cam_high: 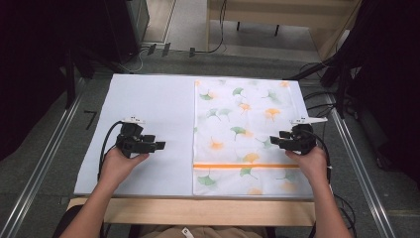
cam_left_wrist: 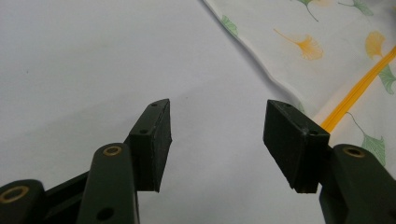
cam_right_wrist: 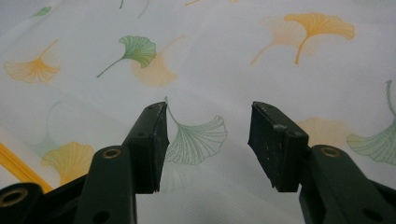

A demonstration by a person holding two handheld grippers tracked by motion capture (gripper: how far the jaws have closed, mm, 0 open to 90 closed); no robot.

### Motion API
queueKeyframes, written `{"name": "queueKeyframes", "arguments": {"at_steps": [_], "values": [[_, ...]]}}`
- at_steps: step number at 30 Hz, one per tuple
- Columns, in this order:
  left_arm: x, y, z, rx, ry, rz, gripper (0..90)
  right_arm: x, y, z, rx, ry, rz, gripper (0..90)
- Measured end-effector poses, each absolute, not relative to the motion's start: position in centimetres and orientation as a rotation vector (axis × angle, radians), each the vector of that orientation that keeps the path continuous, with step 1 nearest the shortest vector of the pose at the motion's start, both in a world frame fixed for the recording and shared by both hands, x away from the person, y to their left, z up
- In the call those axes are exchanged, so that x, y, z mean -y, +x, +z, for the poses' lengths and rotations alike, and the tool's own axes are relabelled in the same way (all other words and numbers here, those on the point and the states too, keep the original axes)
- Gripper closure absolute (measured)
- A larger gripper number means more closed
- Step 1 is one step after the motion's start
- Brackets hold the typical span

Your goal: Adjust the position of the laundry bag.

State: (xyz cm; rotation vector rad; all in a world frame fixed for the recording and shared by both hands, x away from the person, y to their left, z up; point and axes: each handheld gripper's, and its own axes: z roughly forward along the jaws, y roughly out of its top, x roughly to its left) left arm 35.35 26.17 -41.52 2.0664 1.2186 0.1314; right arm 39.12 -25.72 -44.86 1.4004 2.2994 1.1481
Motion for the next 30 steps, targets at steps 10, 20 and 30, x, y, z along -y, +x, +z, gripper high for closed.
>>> {"name": "queueKeyframes", "arguments": {"at_steps": [10, 20, 30], "values": [[-25.9, 35.8, -41.8, -1.214, 2.097, 0.119, 44.7, 24.7, 39.1, -44.8, -2.308, 1.399, 1.122, 48.7], [-24.7, 35.8, -42.0, -1.186, 2.123, 0.113, 43.3, 25.1, 39.1, -45.0, -2.297, 1.425, 1.136, 49.6], [-24.1, 35.6, -41.8, -1.167, 2.133, 0.114, 46.6, 25.0, 38.8, -45.1, -2.328, 1.390, 1.097, 48.6]]}}
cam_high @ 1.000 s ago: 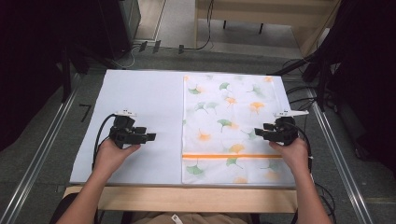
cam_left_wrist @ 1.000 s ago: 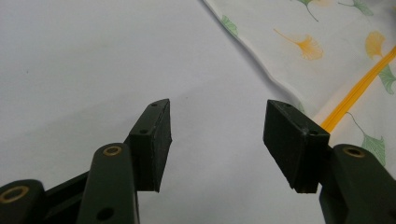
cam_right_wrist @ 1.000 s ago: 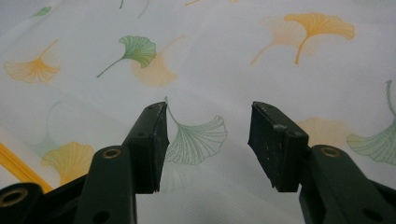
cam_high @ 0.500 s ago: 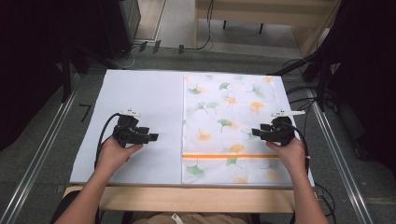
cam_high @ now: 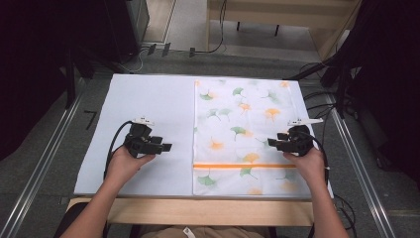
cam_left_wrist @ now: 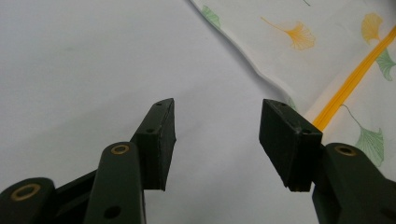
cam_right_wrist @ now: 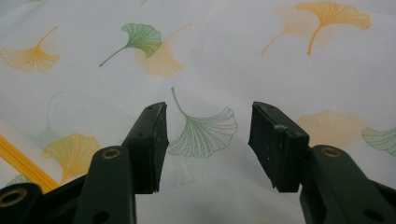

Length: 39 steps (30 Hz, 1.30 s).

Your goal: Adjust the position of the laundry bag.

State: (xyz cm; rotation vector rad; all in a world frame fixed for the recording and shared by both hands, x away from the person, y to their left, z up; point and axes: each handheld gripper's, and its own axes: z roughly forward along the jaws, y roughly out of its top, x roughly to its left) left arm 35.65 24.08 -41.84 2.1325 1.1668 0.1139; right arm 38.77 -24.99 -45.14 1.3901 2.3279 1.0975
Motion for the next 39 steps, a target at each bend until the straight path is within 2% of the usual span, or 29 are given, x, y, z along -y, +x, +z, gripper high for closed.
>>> {"name": "queueKeyframes", "arguments": {"at_steps": [13, 32, 39], "values": [[-21.1, 35.4, -41.8, -1.136, 2.150, 0.095, 47.7, 26.6, 38.8, -44.6, -2.273, 1.412, 1.081, 48.5], [-16.8, 35.5, -43.4, -1.112, 2.185, 0.088, 49.4, 31.6, 38.8, -45.4, -2.171, 1.526, 1.009, 47.6], [-15.8, 35.7, -44.4, -1.112, 2.217, 0.084, 48.8, 32.9, 38.9, -46.3, -2.140, 1.594, 0.944, 43.0]]}}
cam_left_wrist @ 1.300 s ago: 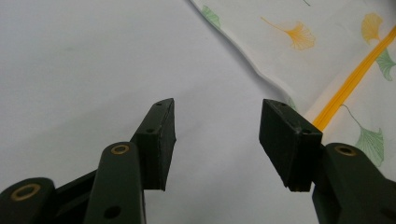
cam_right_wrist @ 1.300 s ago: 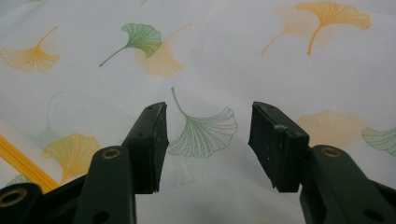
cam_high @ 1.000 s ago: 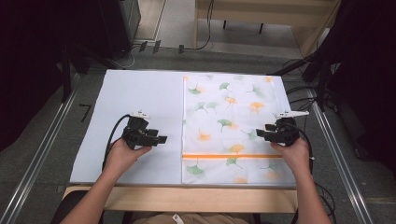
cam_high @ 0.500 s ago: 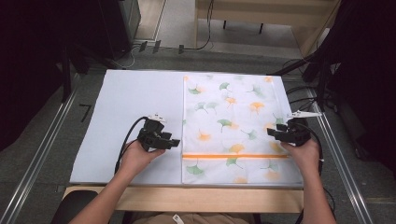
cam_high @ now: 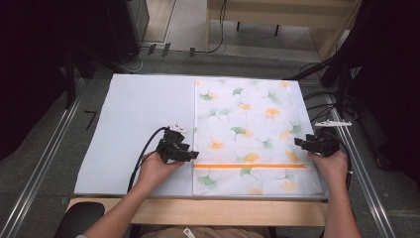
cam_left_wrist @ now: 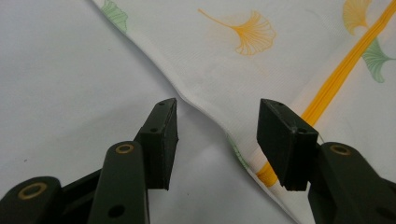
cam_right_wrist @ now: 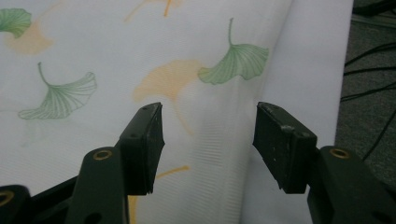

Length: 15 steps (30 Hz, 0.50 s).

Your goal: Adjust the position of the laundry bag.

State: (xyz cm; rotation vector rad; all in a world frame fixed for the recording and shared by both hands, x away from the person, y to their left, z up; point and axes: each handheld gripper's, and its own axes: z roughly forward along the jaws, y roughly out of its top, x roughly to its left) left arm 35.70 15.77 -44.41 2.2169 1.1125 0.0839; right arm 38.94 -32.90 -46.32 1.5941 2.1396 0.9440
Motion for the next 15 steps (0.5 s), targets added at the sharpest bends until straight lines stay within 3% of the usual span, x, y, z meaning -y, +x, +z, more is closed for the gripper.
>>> {"name": "queueKeyframes", "arguments": {"at_steps": [10, 15], "values": [[-14.9, 36.0, -45.2, -1.129, 2.226, 0.072, 48.0, 32.9, 39.4, -47.5, -2.165, 1.633, 0.894, 41.9], [-14.5, 36.1, -45.5, -1.138, 2.199, 0.054, 56.2, 32.4, 39.4, -47.5, -2.175, 1.615, 0.889, 47.4]]}}
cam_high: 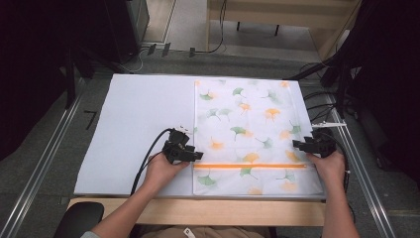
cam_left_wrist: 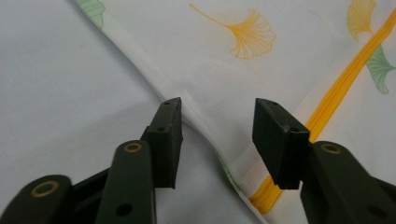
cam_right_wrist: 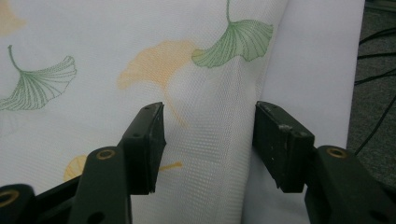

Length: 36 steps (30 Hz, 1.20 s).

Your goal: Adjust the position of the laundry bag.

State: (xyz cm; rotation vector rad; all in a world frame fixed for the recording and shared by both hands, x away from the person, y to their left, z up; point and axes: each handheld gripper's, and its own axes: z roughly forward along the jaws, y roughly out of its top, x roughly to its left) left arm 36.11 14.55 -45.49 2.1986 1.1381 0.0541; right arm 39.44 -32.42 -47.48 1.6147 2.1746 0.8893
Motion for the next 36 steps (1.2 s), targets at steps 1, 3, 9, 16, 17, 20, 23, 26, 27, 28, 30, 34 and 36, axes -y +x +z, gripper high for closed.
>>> {"name": "queueKeyframes", "arguments": {"at_steps": [1, 3, 9, 16, 17, 20, 23, 26, 27, 28, 30, 34, 36], "values": [[-14.5, 36.1, -45.5, -1.132, 2.198, 0.038, 57.3, 32.4, 39.4, -47.5, -2.173, 1.615, 0.889, 50.5], [-14.4, 36.1, -45.6, -1.125, 2.198, 0.022, 62.6, 32.3, 39.4, -47.4, -2.179, 1.611, 0.891, 55.7], [-14.5, 36.3, -45.7, -1.113, 2.202, 0.004, 73.1, 31.8, 39.4, -47.3, -2.179, 1.619, 0.884, 75.3], [-14.6, 36.7, -45.9, -1.083, 2.201, -0.062, 88.7, 30.9, 39.6, -47.0, -2.209, 1.638, 0.880, 88.4], [-14.8, 36.7, -45.9, -1.083, 2.200, -0.065, 88.7, 30.9, 39.5, -46.9, -2.210, 1.639, 0.882, 88.5], [-15.1, 36.9, -45.7, -1.084, 2.198, -0.072, 89.1, 30.9, 39.5, -46.8, -2.216, 1.635, 0.892, 89.4], [-15.6, 37.1, -45.3, -1.085, 2.197, -0.068, 89.2, 30.6, 39.6, -46.7, -2.228, 1.631, 0.899, 89.5], [-16.1, 37.1, -45.0, -1.091, 2.194, -0.068, 89.1, 30.3, 39.6, -46.6, -2.234, 1.629, 0.902, 89.4], [-16.7, 37.2, -44.7, -1.101, 2.182, -0.065, 89.1, 30.0, 39.7, -46.5, -2.247, 1.620, 0.909, 89.5], [-16.7, 37.2, -44.7, -1.101, 2.182, -0.065, 89.1, 30.0, 39.7, -46.5, -2.247, 1.620, 0.909, 89.5], [-17.7, 37.3, -44.3, -1.117, 2.167, -0.067, 89.1, 29.2, 39.9, -46.3, -2.272, 1.608, 0.920, 89.5], [-19.3, 37.4, -43.8, -1.142, 2.157, -0.050, 89.0, 27.8, 40.3, -46.0, -2.302, 1.588, 0.945, 89.5], [-20.1, 37.5, -43.5, -1.153, 2.155, -0.051, 89.0, 27.0, 40.4, -45.8, -2.316, 1.576, 0.947, 89.6]]}}
